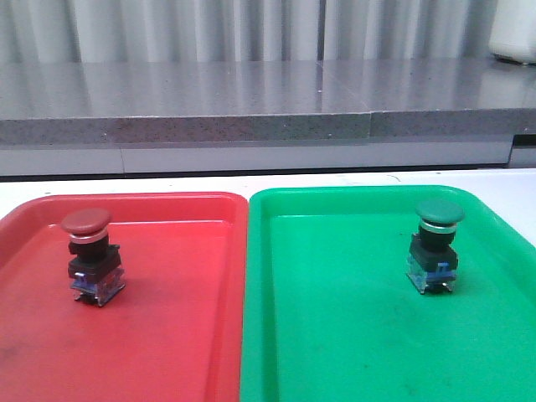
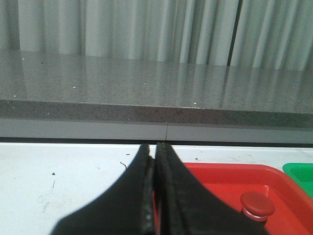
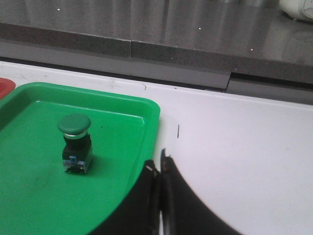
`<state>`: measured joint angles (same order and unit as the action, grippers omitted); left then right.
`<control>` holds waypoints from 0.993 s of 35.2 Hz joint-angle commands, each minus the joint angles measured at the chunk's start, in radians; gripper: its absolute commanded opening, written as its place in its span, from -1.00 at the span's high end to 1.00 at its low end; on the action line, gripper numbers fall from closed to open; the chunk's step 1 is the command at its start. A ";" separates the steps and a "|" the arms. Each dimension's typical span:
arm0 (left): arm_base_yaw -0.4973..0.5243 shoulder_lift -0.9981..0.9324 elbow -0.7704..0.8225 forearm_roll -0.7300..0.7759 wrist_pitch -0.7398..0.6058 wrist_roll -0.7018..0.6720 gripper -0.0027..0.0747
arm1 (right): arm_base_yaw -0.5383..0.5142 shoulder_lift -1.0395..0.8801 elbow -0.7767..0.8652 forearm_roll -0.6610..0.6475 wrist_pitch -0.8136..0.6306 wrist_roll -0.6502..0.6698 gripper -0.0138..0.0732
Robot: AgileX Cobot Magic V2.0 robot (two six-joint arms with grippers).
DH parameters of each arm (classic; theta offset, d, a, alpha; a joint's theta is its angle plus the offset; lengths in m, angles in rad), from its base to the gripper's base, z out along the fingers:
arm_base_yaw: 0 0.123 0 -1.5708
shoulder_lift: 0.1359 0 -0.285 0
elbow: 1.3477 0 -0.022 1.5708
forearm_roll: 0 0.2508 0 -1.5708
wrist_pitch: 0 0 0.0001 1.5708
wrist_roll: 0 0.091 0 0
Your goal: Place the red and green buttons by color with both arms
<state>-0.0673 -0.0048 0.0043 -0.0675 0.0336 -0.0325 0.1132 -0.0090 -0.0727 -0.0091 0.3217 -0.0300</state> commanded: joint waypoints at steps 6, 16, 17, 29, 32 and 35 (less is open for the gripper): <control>-0.003 -0.017 0.025 -0.002 -0.088 -0.002 0.98 | -0.022 -0.018 0.093 0.009 -0.280 -0.007 0.84; -0.003 -0.017 0.025 -0.002 -0.088 -0.002 0.98 | -0.022 -0.017 0.093 0.009 -0.279 -0.007 0.84; -0.003 -0.017 0.025 -0.002 -0.088 -0.002 0.98 | -0.022 -0.017 0.093 0.009 -0.279 -0.007 0.84; -0.003 -0.017 0.025 -0.002 -0.088 -0.002 0.98 | -0.023 -0.018 0.094 0.002 -0.285 0.089 0.84; -0.003 -0.017 0.025 -0.002 -0.088 -0.002 0.98 | -0.023 -0.018 0.094 0.002 -0.284 0.089 0.84; -0.003 -0.017 0.025 -0.002 -0.088 -0.002 0.98 | -0.023 -0.018 0.094 0.002 -0.284 0.089 0.84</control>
<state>-0.0673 -0.0048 0.0043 -0.0675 0.0331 -0.0325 0.0971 -0.0103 0.0275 0.0000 0.1261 0.0578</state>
